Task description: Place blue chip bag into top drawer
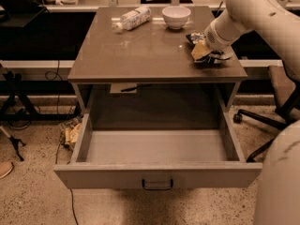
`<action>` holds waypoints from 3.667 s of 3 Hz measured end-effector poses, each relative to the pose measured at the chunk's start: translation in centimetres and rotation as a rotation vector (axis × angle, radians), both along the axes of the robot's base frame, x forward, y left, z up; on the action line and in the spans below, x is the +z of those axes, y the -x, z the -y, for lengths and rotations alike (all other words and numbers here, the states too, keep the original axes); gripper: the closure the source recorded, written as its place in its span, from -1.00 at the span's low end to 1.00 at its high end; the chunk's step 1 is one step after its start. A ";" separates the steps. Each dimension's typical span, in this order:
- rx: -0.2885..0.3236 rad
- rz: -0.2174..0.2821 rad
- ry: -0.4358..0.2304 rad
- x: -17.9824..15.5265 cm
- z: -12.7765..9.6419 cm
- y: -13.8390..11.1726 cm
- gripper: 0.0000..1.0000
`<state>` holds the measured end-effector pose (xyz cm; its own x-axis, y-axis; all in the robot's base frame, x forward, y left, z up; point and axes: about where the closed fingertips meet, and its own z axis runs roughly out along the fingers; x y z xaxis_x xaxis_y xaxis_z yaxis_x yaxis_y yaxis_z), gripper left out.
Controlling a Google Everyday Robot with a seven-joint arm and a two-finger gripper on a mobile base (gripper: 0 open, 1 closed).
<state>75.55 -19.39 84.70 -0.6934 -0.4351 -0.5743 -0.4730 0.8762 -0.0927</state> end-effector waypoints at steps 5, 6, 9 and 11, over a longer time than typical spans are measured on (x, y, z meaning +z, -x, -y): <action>0.409 0.076 0.082 8.5 -3.5 14.7 1.00; 0.516 0.017 0.101 6.3 -2.2 20.2 1.00; 0.717 -0.222 0.144 -9.3 -5.3 21.2 1.00; 0.808 -0.203 0.004 -13.9 -11.0 20.6 0.20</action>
Offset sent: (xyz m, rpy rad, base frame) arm -0.1944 0.0625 0.1617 -0.1707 -0.1949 0.4787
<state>54.94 -8.37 70.81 -0.2563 -0.8453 -0.4689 -0.9640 0.2592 0.0597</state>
